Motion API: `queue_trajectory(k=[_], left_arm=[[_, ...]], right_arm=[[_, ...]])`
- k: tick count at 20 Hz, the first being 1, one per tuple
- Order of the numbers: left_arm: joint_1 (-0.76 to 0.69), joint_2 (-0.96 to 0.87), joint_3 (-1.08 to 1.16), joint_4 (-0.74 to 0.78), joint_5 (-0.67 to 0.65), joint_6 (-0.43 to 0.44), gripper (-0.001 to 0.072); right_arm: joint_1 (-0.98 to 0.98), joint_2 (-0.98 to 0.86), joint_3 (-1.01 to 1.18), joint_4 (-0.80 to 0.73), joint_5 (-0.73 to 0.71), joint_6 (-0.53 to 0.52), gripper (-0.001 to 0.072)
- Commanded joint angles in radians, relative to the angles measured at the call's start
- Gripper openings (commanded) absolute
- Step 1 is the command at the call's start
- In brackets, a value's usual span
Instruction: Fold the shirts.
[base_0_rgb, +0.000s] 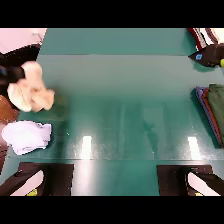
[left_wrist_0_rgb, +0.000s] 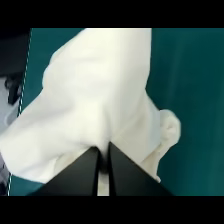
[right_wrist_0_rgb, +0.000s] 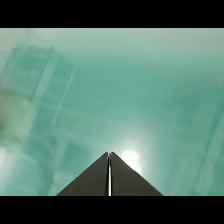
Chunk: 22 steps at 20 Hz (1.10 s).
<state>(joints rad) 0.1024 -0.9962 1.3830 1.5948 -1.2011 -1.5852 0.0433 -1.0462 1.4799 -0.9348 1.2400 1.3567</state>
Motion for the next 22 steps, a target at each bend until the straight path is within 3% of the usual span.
queue_trajectory(k=[1,5,8,12,13,14,17,20,22], left_arm=[[-0.143,0.092,0.255,-0.042,-0.18,0.059,0.0021],[-0.478,0.063,0.316,-0.017,-0.178,0.04,0.002],[-0.725,-0.081,0.316,0.019,-0.176,0.04,0.002],[-0.946,-0.358,0.317,0.003,-0.015,0.05,0.0028],[-0.966,-0.41,0.317,-0.007,0.038,0.048,0.0222],[-0.969,-0.449,0.317,-0.013,0.074,0.037,0.05],[-0.878,-0.46,0.329,0.0,0.012,-0.008,0.05],[-0.659,-0.426,0.306,-0.002,-0.129,-0.038,0.05],[-0.515,-0.407,0.225,-0.056,-0.141,-0.039,0.05]], right_arm=[[0.0,0.024,0.094,-0.003,-0.007,0.0,0.0016],[0.0,0.024,0.217,-0.01,-0.01,0.0,0.0016],[0.0,0.024,0.267,-0.011,0.0,0.0,0.0017],[0.0,0.024,0.284,-0.011,0.022,0.0,0.0016],[0.0,0.024,0.284,-0.011,0.031,0.0,0.0016],[0.0,0.024,0.284,-0.011,0.039,0.0,0.0016],[-0.008,0.022,0.284,-0.011,0.045,0.0,0.0016],[-0.007,0.022,0.284,-0.036,0.051,0.0,0.0016],[-0.007,0.022,0.282,-0.037,0.051,0.0,0.0017]])
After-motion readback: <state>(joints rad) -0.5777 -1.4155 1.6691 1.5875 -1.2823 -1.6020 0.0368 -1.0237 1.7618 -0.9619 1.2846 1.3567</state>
